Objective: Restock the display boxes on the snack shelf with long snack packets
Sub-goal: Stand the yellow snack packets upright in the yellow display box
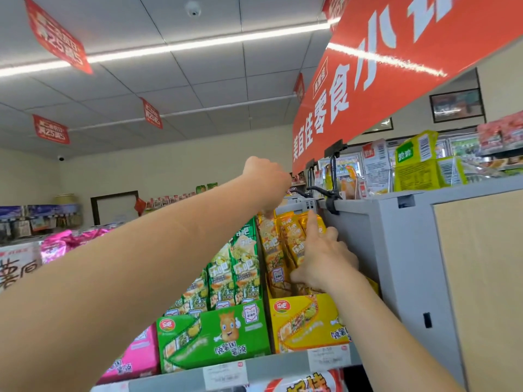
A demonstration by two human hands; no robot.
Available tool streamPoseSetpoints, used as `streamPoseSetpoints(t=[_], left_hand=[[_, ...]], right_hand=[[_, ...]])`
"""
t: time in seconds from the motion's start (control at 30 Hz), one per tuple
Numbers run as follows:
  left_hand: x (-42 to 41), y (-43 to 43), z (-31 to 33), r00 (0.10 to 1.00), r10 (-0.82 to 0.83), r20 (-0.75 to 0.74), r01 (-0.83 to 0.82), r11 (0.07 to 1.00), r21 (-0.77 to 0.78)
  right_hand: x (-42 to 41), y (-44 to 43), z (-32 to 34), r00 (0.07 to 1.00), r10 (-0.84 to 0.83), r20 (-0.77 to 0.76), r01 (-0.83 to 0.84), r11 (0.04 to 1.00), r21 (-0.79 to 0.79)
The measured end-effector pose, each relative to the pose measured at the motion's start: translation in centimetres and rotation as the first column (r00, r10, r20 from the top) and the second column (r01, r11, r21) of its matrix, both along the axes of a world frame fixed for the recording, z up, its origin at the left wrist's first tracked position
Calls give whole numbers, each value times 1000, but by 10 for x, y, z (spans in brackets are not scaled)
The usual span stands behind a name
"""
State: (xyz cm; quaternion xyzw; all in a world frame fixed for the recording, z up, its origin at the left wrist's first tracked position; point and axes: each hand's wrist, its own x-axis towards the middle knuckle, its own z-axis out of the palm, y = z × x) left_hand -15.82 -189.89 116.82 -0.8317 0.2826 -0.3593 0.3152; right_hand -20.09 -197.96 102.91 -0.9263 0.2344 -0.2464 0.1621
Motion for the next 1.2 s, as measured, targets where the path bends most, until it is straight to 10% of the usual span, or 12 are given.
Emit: streamPoseSetpoints(t=[0.37,0.53,0.8,1.03,1.2], left_hand=[[13,-28,-38,998,9,62,-13,998,53],[12,-33,-56,965,-198,-170,183,978,-103],[15,-32,-57,945,-185,-271,123,966,-228],[-20,-15,-36,900,-389,-196,268,849,-456],[-49,24,-51,691,-672,-266,313,610,-728]], right_hand=[[-31,0,-7,997,45,62,-39,995,-87],[-51,12,-32,918,161,363,-62,961,-268],[-59,20,-74,938,181,295,-46,910,-412],[-41,9,-75,846,311,433,-214,942,-259],[-40,5,-71,693,386,609,-434,898,-75]])
